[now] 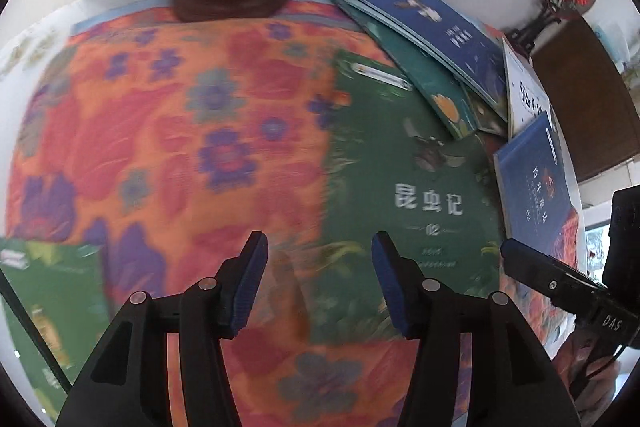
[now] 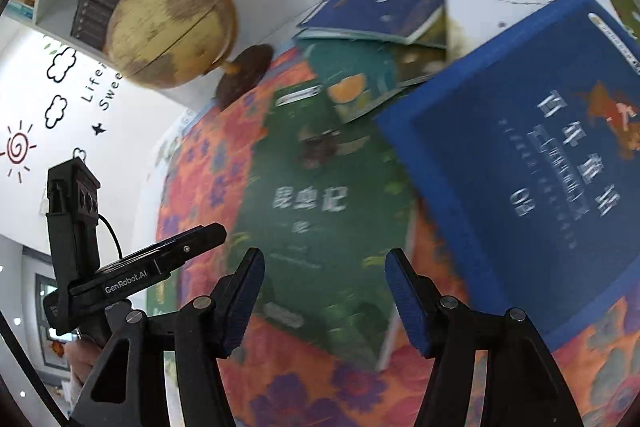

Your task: Organize books

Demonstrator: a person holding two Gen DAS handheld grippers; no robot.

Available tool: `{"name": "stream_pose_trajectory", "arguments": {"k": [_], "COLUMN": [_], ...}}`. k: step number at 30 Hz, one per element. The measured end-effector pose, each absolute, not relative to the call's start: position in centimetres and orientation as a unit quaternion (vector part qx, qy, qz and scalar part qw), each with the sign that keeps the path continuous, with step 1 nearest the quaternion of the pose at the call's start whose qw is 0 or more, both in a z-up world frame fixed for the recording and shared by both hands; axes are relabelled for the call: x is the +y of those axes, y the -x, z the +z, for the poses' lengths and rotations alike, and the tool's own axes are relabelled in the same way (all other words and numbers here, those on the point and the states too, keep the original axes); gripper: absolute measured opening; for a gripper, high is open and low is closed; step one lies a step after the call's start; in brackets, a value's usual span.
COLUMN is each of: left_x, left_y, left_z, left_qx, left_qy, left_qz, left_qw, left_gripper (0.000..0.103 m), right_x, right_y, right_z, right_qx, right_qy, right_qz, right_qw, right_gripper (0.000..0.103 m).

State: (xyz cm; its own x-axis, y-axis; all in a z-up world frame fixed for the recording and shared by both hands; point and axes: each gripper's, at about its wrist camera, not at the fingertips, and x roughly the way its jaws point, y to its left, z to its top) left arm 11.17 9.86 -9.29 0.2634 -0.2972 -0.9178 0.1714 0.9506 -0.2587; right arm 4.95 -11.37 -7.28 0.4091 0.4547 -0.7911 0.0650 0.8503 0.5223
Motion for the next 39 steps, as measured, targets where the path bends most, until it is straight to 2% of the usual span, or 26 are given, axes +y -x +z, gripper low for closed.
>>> {"name": "stream_pose_trajectory", "arguments": {"k": [11, 14, 25, 33, 34, 39], "left_x": [7.5, 6.6, 6.8, 7.9, 8.1, 10.0], "left_y": [-11.9, -11.6, -6.3, 0.9, 0.9, -2.3], "left_z": [-10.6, -10.6, -10.5, -10.9, -10.9, -11.7], "left_qx": [0.599, 0.598, 0.621, 0.665, 0.665, 0.668], "left_qy": [0.06, 0.03, 0.026, 0.074, 0.077, 0.145], "left_qz": [-0.162, -0.158, -0.149, -0.177, -0.179, -0.194], "left_qw": [0.782, 0.785, 0.769, 0.722, 0.721, 0.704], "left_gripper": [0.052, 0.052, 0.052, 0.052, 0.052, 0.052], "right_x": [-12.2, -11.8, -11.2, -12.5, -13.0, -15.2], "right_y": [-5.8, -5.8, -2.3, 4.6, 5.0, 3.7], "right_z": [-9.0, -9.1, -9.2, -9.9, -10.0, -11.3], "right_qx": [0.533, 0.537, 0.572, 0.63, 0.629, 0.611], "right_qy": [-0.259, -0.237, -0.219, -0.242, -0.248, -0.303], "right_qz": [0.138, 0.14, 0.18, 0.228, 0.225, 0.249], "right_qw": [0.794, 0.797, 0.77, 0.702, 0.702, 0.687], "right_gripper": [0.063, 0.063, 0.064, 0.063, 0.058, 0.057]}}
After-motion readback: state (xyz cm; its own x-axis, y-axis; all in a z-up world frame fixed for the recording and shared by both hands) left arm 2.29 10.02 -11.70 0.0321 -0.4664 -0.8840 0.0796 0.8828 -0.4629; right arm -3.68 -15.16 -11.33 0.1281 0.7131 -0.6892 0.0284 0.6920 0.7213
